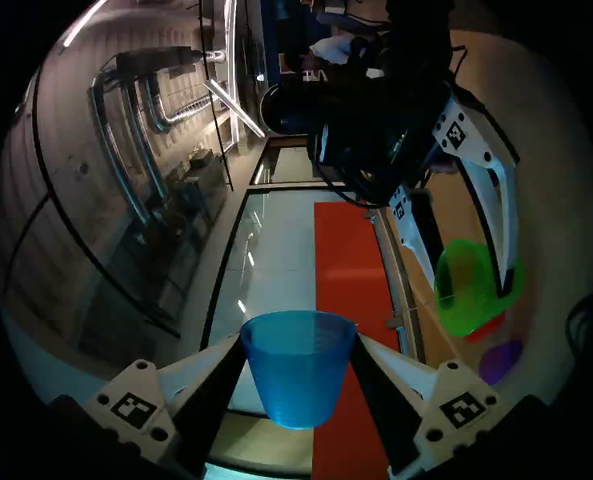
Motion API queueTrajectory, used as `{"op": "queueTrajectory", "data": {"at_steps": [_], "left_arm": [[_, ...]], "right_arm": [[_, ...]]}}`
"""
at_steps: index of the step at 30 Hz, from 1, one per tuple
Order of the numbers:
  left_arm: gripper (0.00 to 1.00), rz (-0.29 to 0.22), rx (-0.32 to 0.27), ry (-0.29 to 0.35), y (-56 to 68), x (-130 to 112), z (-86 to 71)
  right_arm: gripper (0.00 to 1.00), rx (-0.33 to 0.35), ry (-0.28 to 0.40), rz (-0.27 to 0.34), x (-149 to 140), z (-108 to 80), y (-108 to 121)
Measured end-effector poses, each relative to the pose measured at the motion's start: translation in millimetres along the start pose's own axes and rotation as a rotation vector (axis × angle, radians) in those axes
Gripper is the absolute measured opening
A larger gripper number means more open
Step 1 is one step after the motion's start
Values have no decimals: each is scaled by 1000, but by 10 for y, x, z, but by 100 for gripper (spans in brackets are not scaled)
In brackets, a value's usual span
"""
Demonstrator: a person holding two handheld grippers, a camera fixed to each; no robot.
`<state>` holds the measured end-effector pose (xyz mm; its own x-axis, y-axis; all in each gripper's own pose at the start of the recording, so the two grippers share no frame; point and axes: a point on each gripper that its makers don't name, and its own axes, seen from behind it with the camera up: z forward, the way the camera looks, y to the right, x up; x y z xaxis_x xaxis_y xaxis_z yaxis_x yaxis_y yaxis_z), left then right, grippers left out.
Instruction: Pour water
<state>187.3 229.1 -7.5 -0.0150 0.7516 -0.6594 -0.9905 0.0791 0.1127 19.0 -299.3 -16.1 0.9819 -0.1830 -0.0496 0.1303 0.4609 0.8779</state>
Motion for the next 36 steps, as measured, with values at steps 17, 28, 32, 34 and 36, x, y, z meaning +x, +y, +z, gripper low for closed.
{"op": "queueTrajectory", "data": {"at_steps": [17, 28, 32, 34, 36], "left_arm": [[87, 15, 1, 2, 35, 40, -11], [87, 4, 0, -1, -58, -34, 51], [87, -27, 3, -8, -60, -69, 51], [87, -54, 2, -12, -46, -85, 51], [87, -87, 1, -16, -27, -104, 51]], "right_arm": [[91, -5, 2, 3, -10, -20, 18], [91, -5, 2, 2, 0, -22, 21], [91, -6, 2, 3, -3, -26, 23], [91, -6, 3, 3, -3, -27, 24], [91, -7, 3, 3, -3, -29, 25]]}}
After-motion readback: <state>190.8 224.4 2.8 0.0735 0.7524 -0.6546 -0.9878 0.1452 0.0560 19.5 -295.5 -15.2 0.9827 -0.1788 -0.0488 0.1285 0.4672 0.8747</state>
